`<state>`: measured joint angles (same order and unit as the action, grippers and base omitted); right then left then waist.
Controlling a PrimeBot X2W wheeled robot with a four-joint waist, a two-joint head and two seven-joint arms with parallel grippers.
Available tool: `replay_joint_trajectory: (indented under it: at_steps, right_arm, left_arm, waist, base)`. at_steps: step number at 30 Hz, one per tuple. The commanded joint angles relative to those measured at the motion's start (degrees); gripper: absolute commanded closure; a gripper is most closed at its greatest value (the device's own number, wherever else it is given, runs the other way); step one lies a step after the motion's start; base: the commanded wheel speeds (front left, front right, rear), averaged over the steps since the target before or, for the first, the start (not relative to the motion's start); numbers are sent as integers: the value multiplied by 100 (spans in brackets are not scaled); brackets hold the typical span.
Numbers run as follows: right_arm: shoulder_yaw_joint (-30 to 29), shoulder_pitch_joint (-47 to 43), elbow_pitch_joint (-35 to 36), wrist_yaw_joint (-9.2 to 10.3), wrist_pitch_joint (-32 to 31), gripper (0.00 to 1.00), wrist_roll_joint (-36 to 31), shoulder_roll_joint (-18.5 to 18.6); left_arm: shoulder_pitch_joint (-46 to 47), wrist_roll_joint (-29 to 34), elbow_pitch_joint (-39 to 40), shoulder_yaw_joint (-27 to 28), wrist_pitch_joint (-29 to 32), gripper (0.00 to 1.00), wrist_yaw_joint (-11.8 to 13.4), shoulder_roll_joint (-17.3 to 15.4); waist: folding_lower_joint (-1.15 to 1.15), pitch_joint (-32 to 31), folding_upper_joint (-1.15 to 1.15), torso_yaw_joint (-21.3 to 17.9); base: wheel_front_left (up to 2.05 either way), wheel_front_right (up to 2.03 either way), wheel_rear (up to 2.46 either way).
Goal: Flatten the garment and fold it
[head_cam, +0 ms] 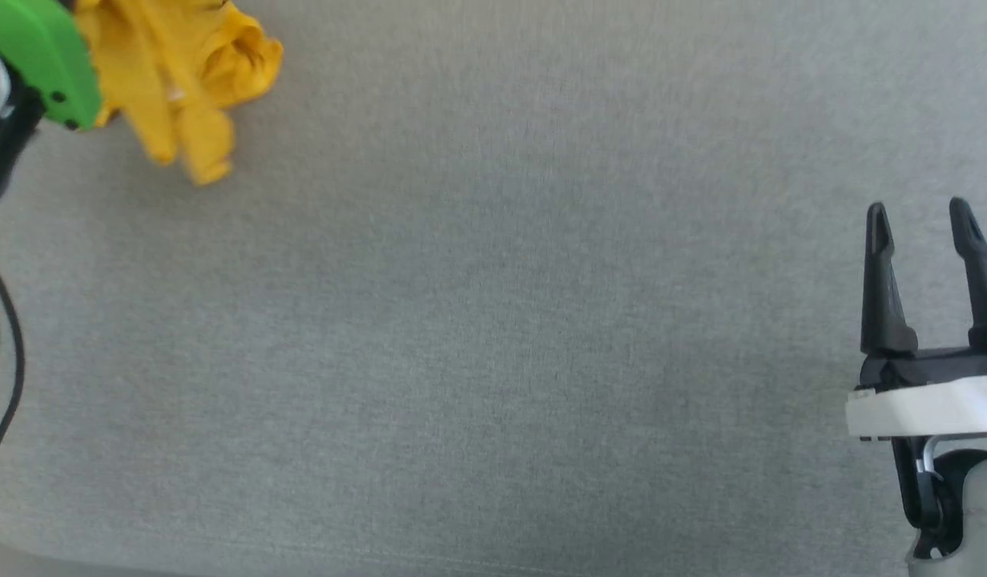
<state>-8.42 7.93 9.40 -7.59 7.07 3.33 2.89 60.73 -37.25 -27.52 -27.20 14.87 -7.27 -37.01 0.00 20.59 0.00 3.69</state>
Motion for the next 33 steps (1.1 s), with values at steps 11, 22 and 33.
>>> replay_joint_trajectory:
  at_steps: [11,22,33]
  right_arm:
    - [-87,-427,-537,10,318,0,390,-2]
    - [-35,-483,-697,10,424,0,504,-2]
    - [-6,-428,-748,10,488,0,585,-2]
  left_arm:
    - [461,-433,1140,-761,594,100,-22,407]
    - [634,-799,1791,-1142,895,100,140,1484]
    - [131,-990,1951,-1560,688,100,286,2311]
  waist:
    - [0,-1433,0,-300]
    - [0,-1730,0,-742]
    - [0,-1449,0,-1299]
  base:
    - [0,0,0]
    - [0,0,0]
    - [0,0,0]
